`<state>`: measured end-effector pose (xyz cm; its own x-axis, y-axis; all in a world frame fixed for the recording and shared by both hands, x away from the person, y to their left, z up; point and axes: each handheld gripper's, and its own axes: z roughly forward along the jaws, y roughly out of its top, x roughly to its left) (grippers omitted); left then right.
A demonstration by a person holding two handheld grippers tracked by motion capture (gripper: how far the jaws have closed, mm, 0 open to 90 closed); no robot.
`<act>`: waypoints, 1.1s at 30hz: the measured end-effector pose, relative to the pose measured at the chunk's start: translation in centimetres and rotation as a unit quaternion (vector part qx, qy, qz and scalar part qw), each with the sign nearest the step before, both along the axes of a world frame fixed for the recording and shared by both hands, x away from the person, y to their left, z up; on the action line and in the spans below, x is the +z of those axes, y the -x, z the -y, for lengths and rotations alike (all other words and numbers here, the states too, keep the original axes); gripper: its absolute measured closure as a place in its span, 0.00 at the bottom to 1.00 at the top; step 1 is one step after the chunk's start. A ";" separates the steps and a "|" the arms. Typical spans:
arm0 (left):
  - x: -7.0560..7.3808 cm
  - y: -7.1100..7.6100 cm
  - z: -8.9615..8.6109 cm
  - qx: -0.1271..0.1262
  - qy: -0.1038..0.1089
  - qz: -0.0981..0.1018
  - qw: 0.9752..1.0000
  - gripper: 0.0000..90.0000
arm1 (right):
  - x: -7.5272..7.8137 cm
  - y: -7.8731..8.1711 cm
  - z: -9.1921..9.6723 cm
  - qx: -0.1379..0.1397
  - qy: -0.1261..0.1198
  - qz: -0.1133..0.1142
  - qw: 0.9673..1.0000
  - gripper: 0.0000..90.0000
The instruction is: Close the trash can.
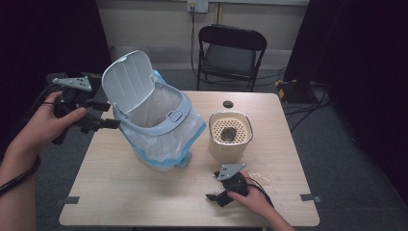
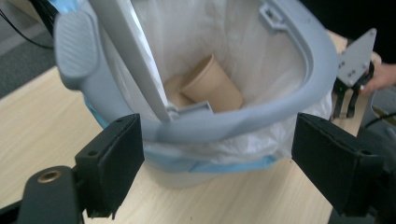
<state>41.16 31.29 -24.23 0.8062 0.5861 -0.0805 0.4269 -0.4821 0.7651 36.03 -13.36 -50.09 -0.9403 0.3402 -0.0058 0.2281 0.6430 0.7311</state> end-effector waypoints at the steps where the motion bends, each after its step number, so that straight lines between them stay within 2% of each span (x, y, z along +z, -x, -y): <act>1: 0.2 0.0 0.1 -0.002 0.001 0.005 1.000 0.18 | 0.0 0.0 0.0 0.000 0.000 0.000 1.000 0.13; 7: 1.4 -0.2 0.9 0.004 -0.013 0.019 1.000 0.17 | 0.0 0.0 0.0 0.000 0.000 -0.002 1.000 0.13; 12: 2.1 -0.2 1.1 0.005 -0.003 0.029 1.000 0.17 | 0.0 0.0 0.0 0.001 0.000 -0.002 1.000 0.13; 14: 2.4 -0.2 1.9 -0.013 0.004 0.023 1.000 0.17 | 0.0 0.0 0.0 0.001 0.000 -0.002 1.000 0.13; 18: 2.6 -0.1 3.1 -0.029 -0.003 0.019 0.999 0.16 | 0.0 0.0 0.0 0.001 0.000 -0.002 1.000 0.13; 19: 2.7 0.0 4.0 -0.044 -0.018 0.021 0.999 0.16 | 0.0 0.0 0.0 0.001 0.000 -0.001 1.000 0.13; 21: 2.8 0.0 4.7 -0.057 -0.022 0.020 0.998 0.16 | 0.0 0.0 0.0 0.001 0.000 -0.001 1.000 0.13; 24: 3.1 0.0 5.5 -0.063 -0.017 0.017 0.998 0.15 | 0.0 0.0 0.0 0.001 0.000 -0.001 1.000 0.13; 27: 3.2 0.1 6.1 -0.067 -0.023 0.016 0.997 0.14 | 0.0 0.0 0.0 0.001 0.000 -0.001 1.000 0.13; 30: 3.2 0.1 6.9 -0.073 -0.026 0.006 0.997 0.21 | 0.0 0.0 0.0 0.001 0.000 -0.001 1.000 0.13; 33: 3.2 -0.1 7.0 -0.078 -0.032 0.003 0.996 0.37 | 0.0 0.0 0.0 0.001 0.000 -0.001 1.000 0.13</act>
